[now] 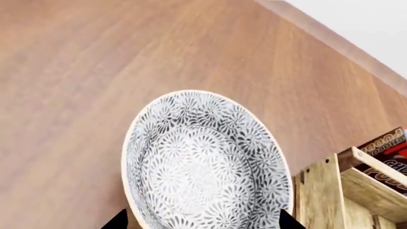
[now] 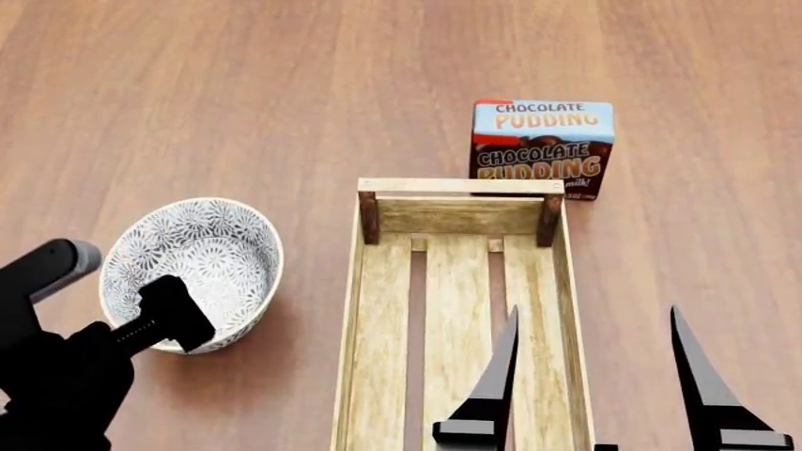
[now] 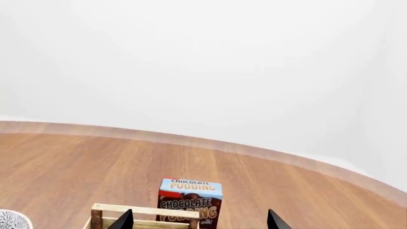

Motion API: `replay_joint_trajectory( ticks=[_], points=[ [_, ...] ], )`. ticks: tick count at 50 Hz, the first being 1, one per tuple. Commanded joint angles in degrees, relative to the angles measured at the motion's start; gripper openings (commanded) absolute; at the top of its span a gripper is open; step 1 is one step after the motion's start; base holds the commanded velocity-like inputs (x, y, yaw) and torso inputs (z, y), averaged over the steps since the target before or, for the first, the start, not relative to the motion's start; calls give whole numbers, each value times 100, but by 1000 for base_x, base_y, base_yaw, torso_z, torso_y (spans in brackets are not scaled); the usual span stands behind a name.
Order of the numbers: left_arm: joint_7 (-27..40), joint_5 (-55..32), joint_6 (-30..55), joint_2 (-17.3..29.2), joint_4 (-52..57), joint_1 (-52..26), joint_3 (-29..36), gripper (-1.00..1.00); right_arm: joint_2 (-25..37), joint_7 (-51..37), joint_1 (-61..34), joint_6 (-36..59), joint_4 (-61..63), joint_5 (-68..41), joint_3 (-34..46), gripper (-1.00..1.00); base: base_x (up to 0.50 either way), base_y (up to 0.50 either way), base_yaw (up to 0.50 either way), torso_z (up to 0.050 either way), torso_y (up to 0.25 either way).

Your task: Pick up the bowl on the left and put it in the tray.

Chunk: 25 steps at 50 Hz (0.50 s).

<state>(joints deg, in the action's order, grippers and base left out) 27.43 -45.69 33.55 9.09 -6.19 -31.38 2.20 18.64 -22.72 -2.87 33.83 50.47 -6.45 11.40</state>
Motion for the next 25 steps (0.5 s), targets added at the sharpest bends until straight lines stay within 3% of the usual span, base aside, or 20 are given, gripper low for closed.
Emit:
replay_joint_trajectory(
  ticks=[1,25],
  points=[
    [-73,-98,-89,-32,-446,-210,-104,100,18,-21,-8,-13,-21,-22,11,100,0,0,0,0,0],
    [-178,-84,-327,-53,-1122,-348,-120,100,39,-56,23,-115,-65,-105,2,100,0,0,0,0,0]
  ],
)
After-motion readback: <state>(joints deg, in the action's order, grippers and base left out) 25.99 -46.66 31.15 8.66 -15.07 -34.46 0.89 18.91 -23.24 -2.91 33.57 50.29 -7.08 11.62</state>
